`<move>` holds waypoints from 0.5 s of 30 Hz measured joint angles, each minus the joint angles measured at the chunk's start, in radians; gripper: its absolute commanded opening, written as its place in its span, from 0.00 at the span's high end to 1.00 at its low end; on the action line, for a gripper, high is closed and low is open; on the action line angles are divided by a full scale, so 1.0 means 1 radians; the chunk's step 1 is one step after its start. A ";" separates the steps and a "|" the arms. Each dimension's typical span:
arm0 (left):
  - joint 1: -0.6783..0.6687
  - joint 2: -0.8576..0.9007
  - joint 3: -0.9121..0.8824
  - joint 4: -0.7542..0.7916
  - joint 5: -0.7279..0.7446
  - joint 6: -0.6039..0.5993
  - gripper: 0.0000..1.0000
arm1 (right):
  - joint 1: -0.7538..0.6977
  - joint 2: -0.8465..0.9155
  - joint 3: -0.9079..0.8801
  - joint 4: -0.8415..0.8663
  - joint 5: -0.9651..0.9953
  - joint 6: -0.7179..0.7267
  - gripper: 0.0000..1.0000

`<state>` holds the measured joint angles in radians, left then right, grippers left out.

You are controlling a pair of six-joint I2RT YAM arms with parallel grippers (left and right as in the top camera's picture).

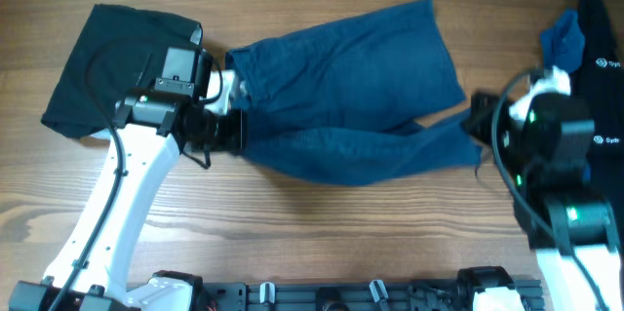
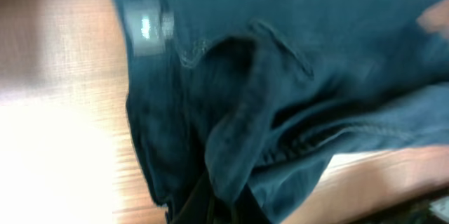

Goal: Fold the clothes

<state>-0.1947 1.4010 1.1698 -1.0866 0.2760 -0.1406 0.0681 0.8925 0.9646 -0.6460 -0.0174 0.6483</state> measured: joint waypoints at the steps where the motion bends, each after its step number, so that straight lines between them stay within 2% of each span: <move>1: -0.001 -0.008 0.000 0.072 -0.001 -0.005 0.96 | 0.000 0.060 0.008 0.082 0.000 -0.006 0.96; 5: -0.002 -0.009 0.000 0.242 -0.052 -0.039 0.96 | -0.003 0.298 0.014 0.440 -0.084 -0.055 0.96; 7: -0.002 -0.009 0.000 0.276 -0.097 -0.071 0.96 | -0.003 0.405 0.023 0.478 -0.139 -0.068 0.96; 9: -0.002 -0.010 0.000 0.270 -0.121 -0.091 0.96 | -0.003 0.489 0.031 0.414 -0.182 -0.079 0.92; 11: -0.002 -0.010 0.000 0.245 -0.134 -0.103 0.96 | -0.003 0.520 0.035 0.280 -0.204 -0.096 0.70; 12: -0.002 -0.010 0.000 0.232 -0.138 -0.107 0.96 | -0.003 0.520 0.038 0.210 -0.211 -0.094 0.51; 13: -0.002 -0.010 0.000 0.222 -0.142 -0.109 0.96 | -0.003 0.518 0.042 0.100 -0.214 -0.097 0.41; 14: -0.002 -0.010 0.000 0.216 -0.145 -0.110 0.96 | -0.003 0.519 0.041 0.023 -0.214 -0.096 0.36; 15: -0.002 -0.010 0.000 0.211 -0.148 -0.110 0.96 | -0.003 0.521 0.040 -0.035 -0.213 -0.096 0.36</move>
<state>-0.1970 1.3911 1.1702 -0.8757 0.1276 -0.2504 0.0654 1.4132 1.0046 -0.6811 -0.2306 0.5522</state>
